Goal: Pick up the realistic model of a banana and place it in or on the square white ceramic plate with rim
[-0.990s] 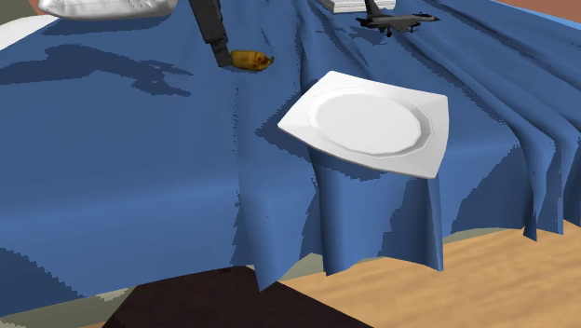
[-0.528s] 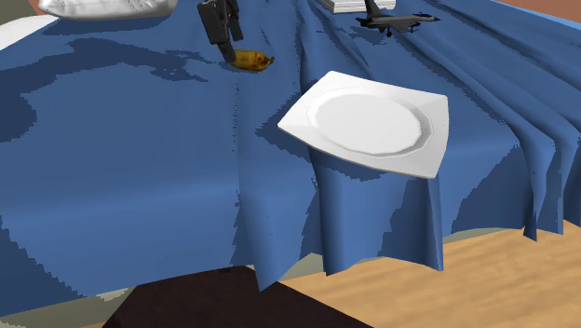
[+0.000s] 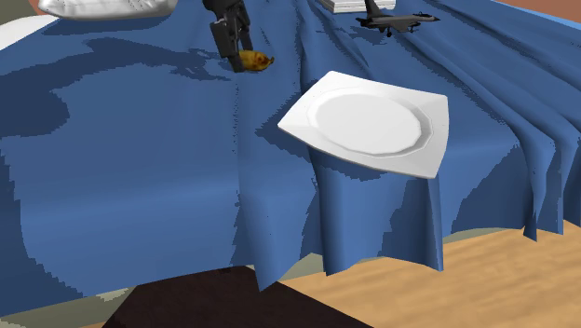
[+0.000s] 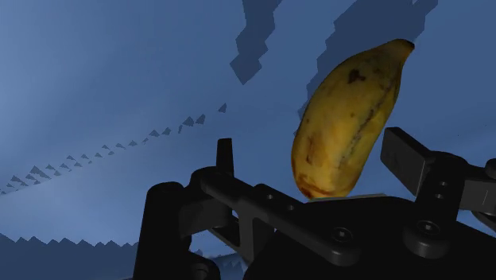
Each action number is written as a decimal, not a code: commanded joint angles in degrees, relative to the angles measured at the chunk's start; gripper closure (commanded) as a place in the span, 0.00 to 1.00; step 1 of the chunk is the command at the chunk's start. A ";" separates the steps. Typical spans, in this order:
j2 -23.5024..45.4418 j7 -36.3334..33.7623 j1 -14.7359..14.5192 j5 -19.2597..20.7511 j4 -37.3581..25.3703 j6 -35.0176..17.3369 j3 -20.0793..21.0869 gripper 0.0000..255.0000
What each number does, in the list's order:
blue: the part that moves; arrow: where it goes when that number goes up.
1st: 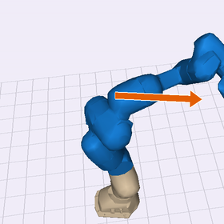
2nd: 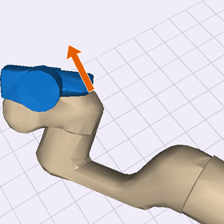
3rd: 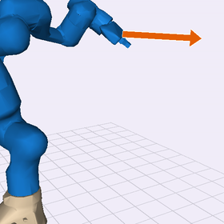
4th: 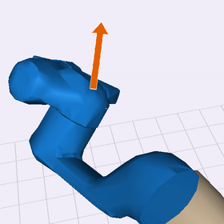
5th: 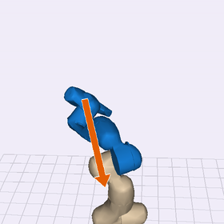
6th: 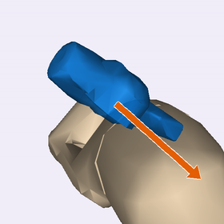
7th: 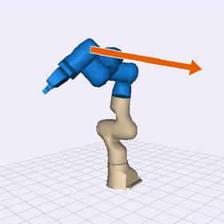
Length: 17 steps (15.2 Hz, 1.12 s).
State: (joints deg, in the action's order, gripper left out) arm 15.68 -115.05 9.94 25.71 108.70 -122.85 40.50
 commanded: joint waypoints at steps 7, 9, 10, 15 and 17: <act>0.76 -0.49 -0.13 0.76 0.42 -0.91 -0.34 0.00; 0.76 -0.49 -0.13 0.76 0.42 -0.91 -0.34 0.00; 0.76 -0.48 -0.13 0.76 0.43 -0.91 -0.34 1.00; 0.76 -0.47 -0.12 0.75 0.41 -0.89 -0.34 1.00; 0.76 -0.47 -0.12 0.75 0.40 -0.89 -0.34 1.00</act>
State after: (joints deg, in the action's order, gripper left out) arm 16.44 -115.52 9.81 26.46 109.11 -123.73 40.16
